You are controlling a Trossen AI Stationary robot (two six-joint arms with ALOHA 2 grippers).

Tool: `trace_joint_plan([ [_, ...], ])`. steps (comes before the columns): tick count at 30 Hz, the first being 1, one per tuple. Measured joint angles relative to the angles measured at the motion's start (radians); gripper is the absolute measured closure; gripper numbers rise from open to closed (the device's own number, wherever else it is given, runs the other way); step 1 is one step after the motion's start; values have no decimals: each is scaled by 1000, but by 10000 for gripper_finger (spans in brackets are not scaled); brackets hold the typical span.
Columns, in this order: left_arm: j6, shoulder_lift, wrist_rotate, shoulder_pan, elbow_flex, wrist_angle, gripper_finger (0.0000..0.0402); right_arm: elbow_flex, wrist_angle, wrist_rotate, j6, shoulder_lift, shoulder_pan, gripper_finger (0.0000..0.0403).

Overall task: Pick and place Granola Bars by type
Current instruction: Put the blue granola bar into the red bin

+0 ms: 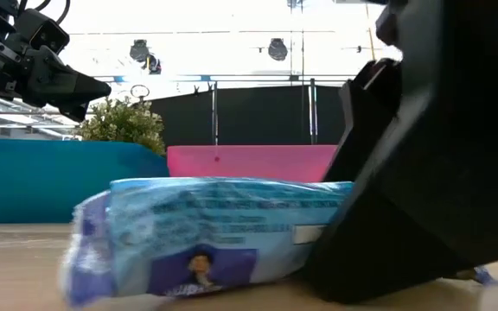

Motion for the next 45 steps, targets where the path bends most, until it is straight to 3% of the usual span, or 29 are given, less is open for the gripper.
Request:
trace_joint_plan([
  [10, -2, 0, 0, 0, 0, -7, 371, -1, 40, -47, -215, 0, -5, 243],
  [16, -20, 0, 0, 0, 0, -15, 371, -4, 70, -104, -207, -7, -21, 323],
  [20, -18, 0, 0, 0, 0, -17, 371, -6, 86, -199, -284, -34, -42, 380],
  [24, 0, 0, 0, 0, 0, -18, 371, -7, 116, -223, -409, -95, -58, 386],
  [28, 3, 0, 0, 0, 0, -17, 371, -51, 178, -220, -522, -198, -70, 362],
  [35, 4, 0, 0, 0, 0, -14, 371, -408, 424, -151, -618, -552, -110, 386],
  [42, 3, 0, 0, 0, 0, -14, 371, -954, 969, -124, -659, -946, -178, 373],
  [45, 2, 0, 0, 0, 0, -11, 371, -1133, 1100, -65, -650, -1052, -200, 366],
])
